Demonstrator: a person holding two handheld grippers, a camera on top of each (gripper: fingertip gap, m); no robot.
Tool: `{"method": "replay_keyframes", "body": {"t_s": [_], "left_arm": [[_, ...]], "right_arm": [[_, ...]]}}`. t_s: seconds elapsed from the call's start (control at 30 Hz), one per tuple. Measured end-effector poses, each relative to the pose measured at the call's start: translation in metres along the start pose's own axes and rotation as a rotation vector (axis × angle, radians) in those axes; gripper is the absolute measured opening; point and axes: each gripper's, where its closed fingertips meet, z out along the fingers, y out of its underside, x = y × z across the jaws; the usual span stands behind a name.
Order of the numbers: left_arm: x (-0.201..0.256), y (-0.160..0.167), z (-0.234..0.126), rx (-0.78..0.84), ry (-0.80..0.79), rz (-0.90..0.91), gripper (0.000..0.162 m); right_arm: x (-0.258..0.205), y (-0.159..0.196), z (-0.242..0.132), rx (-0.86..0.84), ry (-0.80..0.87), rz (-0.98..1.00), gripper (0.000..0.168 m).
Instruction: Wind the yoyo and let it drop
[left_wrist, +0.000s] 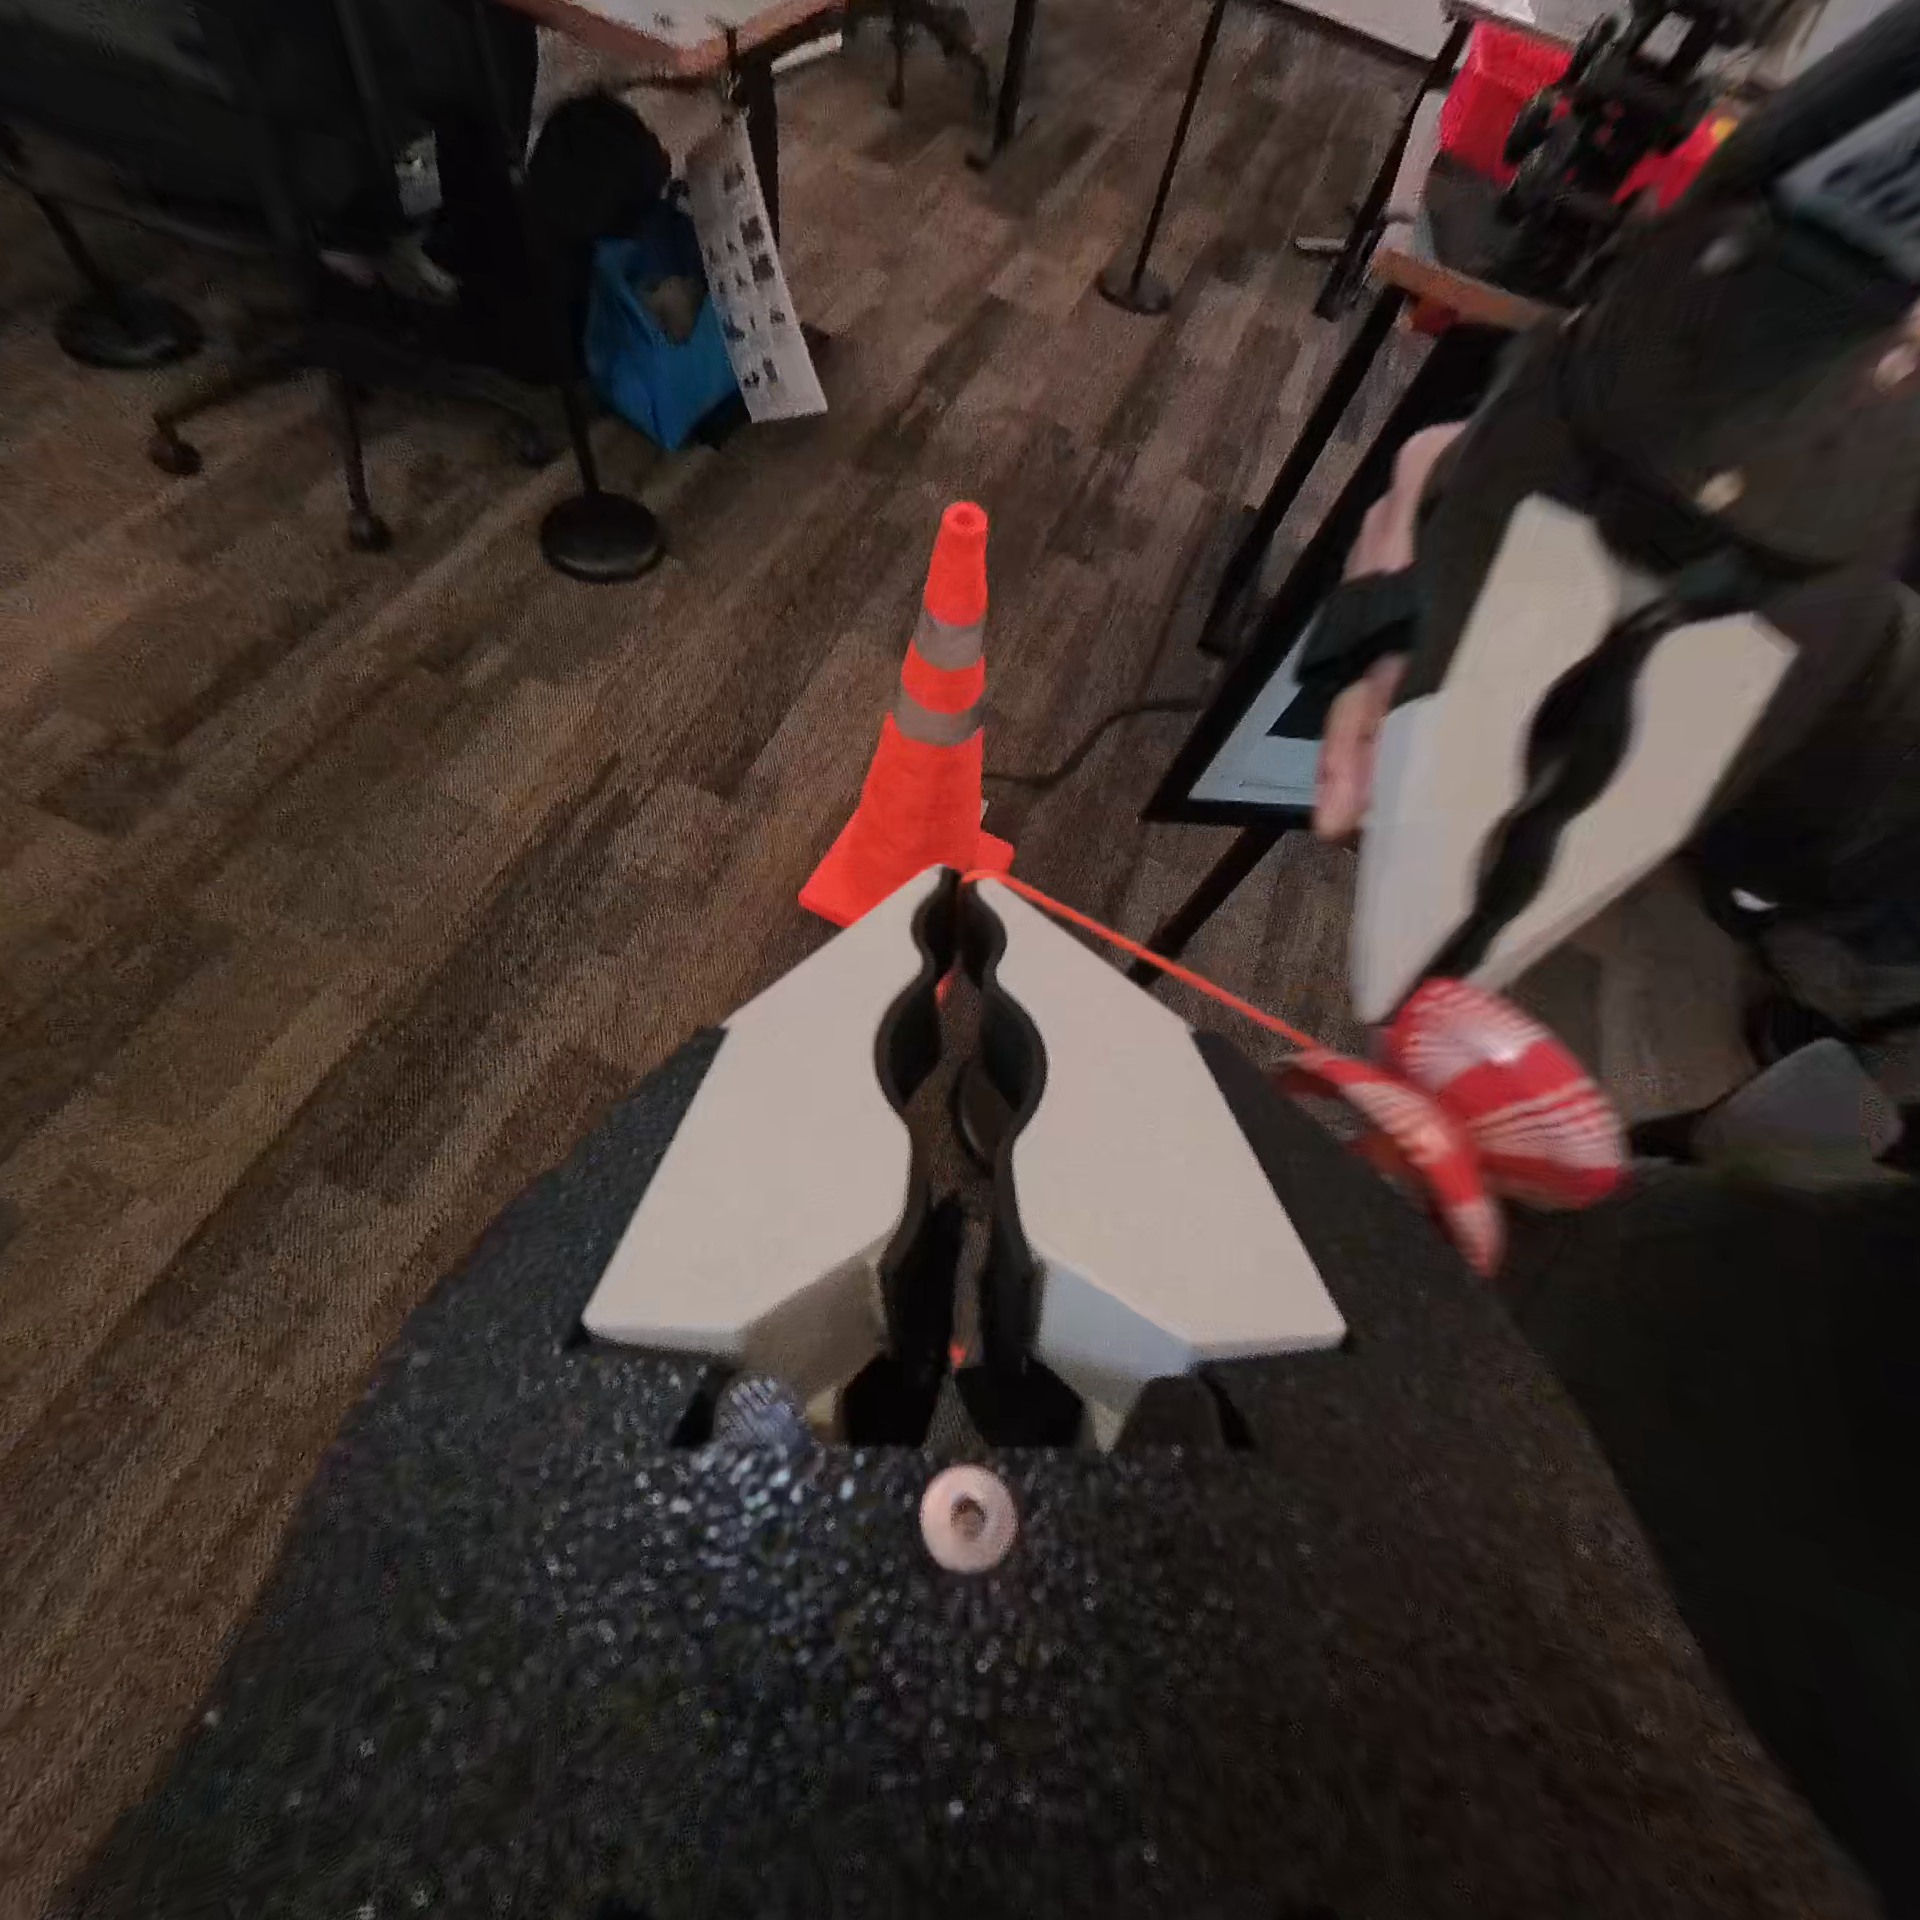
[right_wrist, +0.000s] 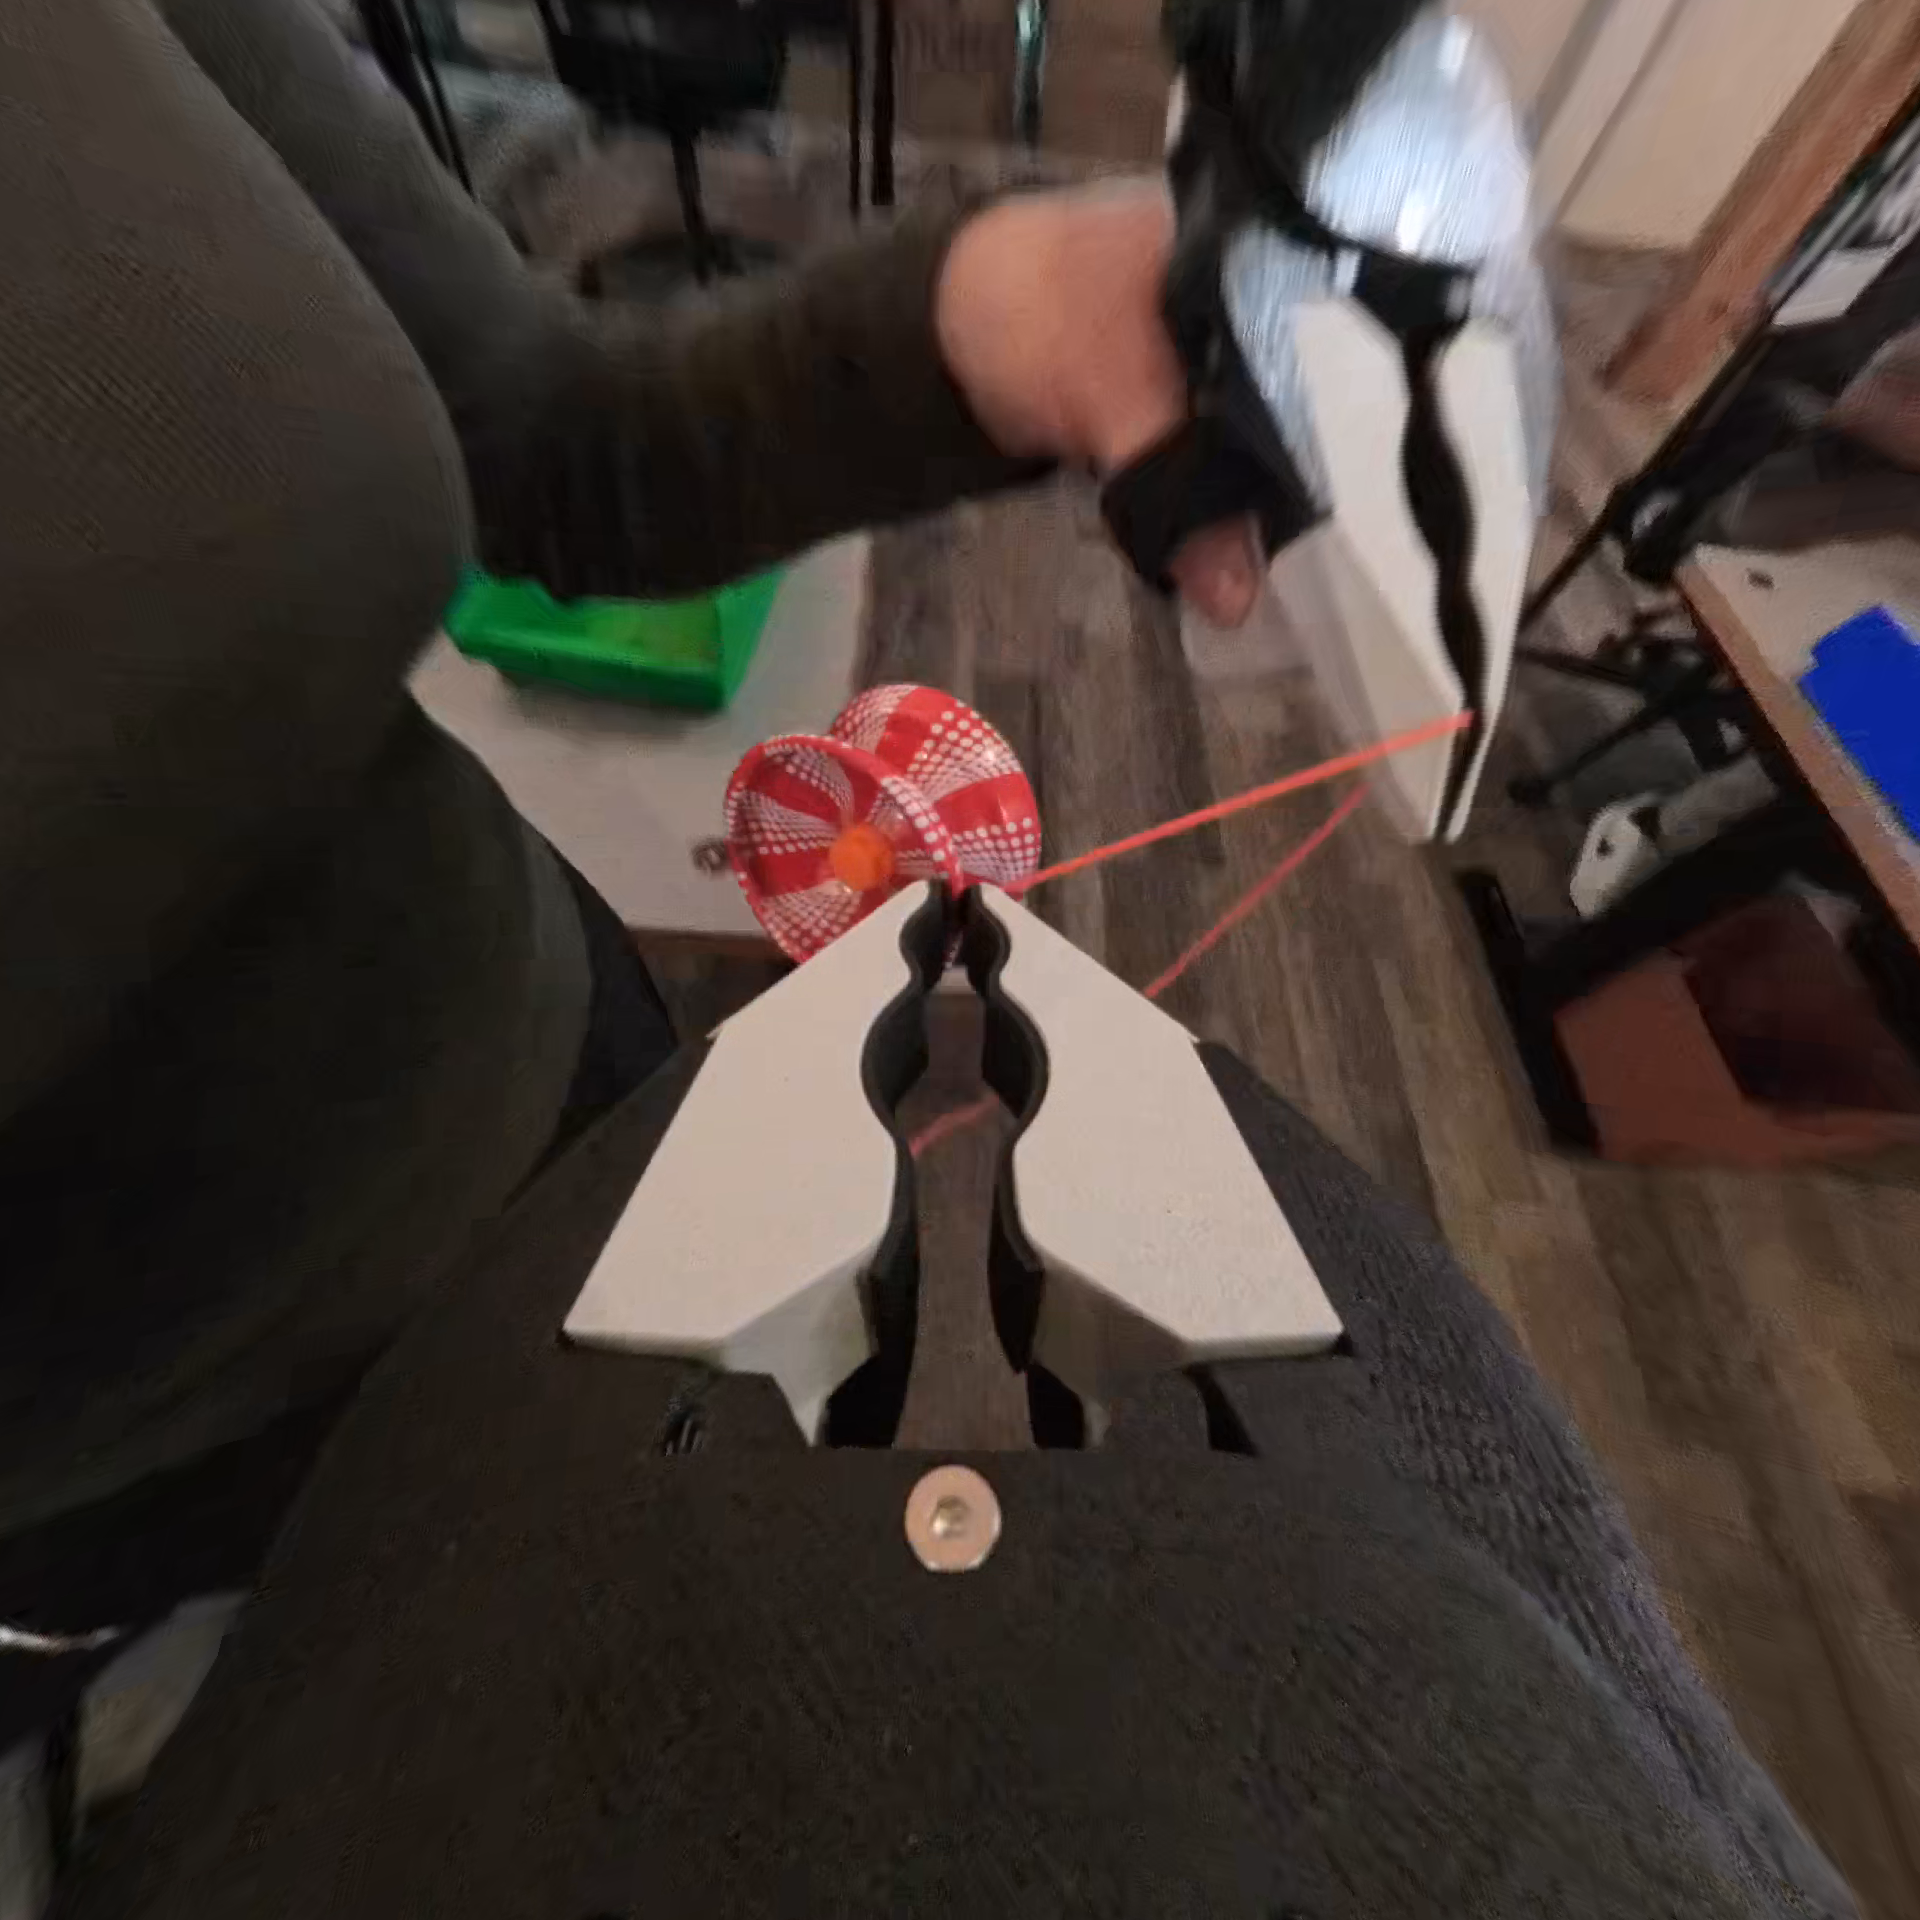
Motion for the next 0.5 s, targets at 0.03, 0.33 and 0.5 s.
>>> {"method": "replay_keyframes", "body": {"t_s": [0.03, 0.33, 0.5], "left_arm": [[0.007, -0.009, -0.003, 0.018, 0.001, 0.029, 0.000], [0.058, 0.032, -0.011, -0.149, 0.116, 0.032, 0.000], [0.021, 0.051, 0.014, -0.165, 0.101, -0.062, 0.000]], "right_arm": [[0.007, 0.015, 0.005, -0.100, 0.044, -0.022, 0.001], [0.106, 0.004, -0.051, 0.106, 0.621, 0.127, 0.000], [0.046, -0.059, -0.046, 0.438, 0.220, 0.068, 0.000]]}}
